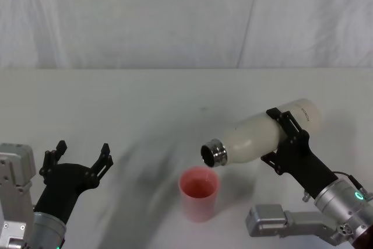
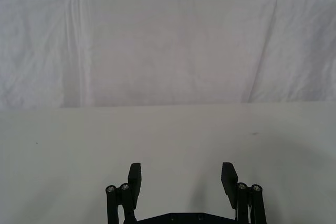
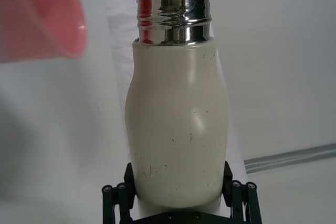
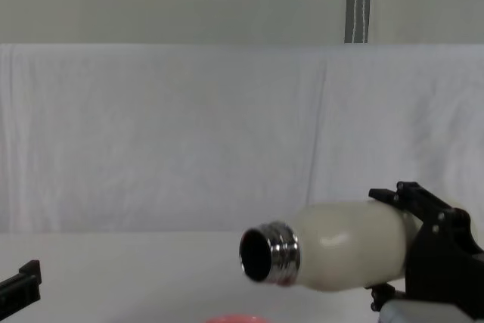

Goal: Grasp the thermos with one hand and pour water into the cup lid.

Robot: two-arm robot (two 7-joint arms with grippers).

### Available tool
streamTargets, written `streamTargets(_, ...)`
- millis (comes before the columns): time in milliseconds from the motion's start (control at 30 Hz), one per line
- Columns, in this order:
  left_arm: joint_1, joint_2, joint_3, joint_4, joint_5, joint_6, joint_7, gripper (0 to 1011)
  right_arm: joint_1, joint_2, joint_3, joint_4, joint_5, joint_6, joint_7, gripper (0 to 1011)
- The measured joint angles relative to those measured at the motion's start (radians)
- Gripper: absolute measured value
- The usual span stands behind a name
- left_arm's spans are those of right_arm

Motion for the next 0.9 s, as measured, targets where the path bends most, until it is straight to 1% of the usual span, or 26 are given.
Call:
streamTargets(67, 0.0, 0.0, 0.0, 0.0, 0.0, 0.0, 0.0, 1001, -0.002, -0.002, 0.003, -0.002, 0.009, -0.003, 0.002, 950)
streamTargets(100, 0.0, 0.0, 0.0, 0.0, 0.0, 0.0, 0.0, 1001, -0.005, -0.006, 0.011, -0.007, 0.029, -0.01, 0.008, 950)
streamTargets(200, 0.0, 0.0, 0.0, 0.0, 0.0, 0.0, 0.0, 1001, -0.011, -0.012, 0.026, -0.015, 0.065, -0.02, 0.02, 950)
streamTargets(267, 0.0, 0.0, 0.0, 0.0, 0.0, 0.0, 0.0, 1001, -0.021, -0.024, 0.048, -0.028, 0.13, -0.037, 0.046, 950)
streamTargets(333, 0.0, 0.0, 0.0, 0.0, 0.0, 0.0, 0.0, 1001, -0.026, -0.03, 0.061, -0.035, 0.161, -0.045, 0.06, 950)
streamTargets(367, 0.0, 0.0, 0.0, 0.0, 0.0, 0.0, 0.0, 1001, -0.031, -0.038, 0.075, -0.043, 0.201, -0.054, 0.078, 950)
streamTargets(433, 0.0, 0.0, 0.0, 0.0, 0.0, 0.0, 0.0, 1001, -0.036, -0.045, 0.088, -0.049, 0.234, -0.06, 0.093, 950)
streamTargets(467, 0.0, 0.0, 0.0, 0.0, 0.0, 0.0, 0.0, 1001, -0.041, -0.053, 0.103, -0.055, 0.271, -0.067, 0.112, 950)
streamTargets(500, 0.0, 0.0, 0.0, 0.0, 0.0, 0.0, 0.0, 1001, -0.044, -0.058, 0.111, -0.058, 0.292, -0.07, 0.121, 950)
streamTargets(533, 0.0, 0.0, 0.0, 0.0, 0.0, 0.0, 0.0, 1001, -0.045, -0.061, 0.116, -0.059, 0.3, -0.071, 0.125, 950)
streamTargets(567, 0.0, 0.0, 0.0, 0.0, 0.0, 0.0, 0.0, 1001, -0.049, -0.067, 0.126, -0.062, 0.333, -0.075, 0.139, 950)
streamTargets(600, 0.0, 0.0, 0.0, 0.0, 0.0, 0.0, 0.0, 1001, -0.052, -0.072, 0.135, -0.065, 0.355, -0.078, 0.151, 950)
streamTargets(633, 0.0, 0.0, 0.0, 0.0, 0.0, 0.0, 0.0, 1001, -0.057, -0.082, 0.152, -0.07, 0.402, -0.082, 0.173, 950)
streamTargets(667, 0.0, 0.0, 0.0, 0.0, 0.0, 0.0, 0.0, 1001, -0.059, -0.087, 0.161, -0.073, 0.429, -0.084, 0.185, 950)
streamTargets(700, 0.0, 0.0, 0.0, 0.0, 0.0, 0.0, 0.0, 1001, -0.064, -0.097, 0.179, -0.078, 0.479, -0.085, 0.21, 950)
streamTargets(767, 0.0, 0.0, 0.0, 0.0, 0.0, 0.0, 0.0, 1001, -0.067, -0.107, 0.195, -0.082, 0.523, -0.085, 0.233, 950)
streamTargets(800, 0.0, 0.0, 0.0, 0.0, 0.0, 0.0, 0.0, 1001, -0.07, -0.118, 0.21, -0.085, 0.567, -0.084, 0.256, 950)
streamTargets(867, 0.0, 0.0, 0.0, 0.0, 0.0, 0.0, 0.0, 1001, -0.072, -0.127, 0.225, -0.087, 0.607, -0.082, 0.277, 950)
streamTargets(900, 0.0, 0.0, 0.0, 0.0, 0.0, 0.0, 0.0, 1001, -0.075, -0.137, 0.241, -0.09, 0.654, -0.077, 0.302, 950)
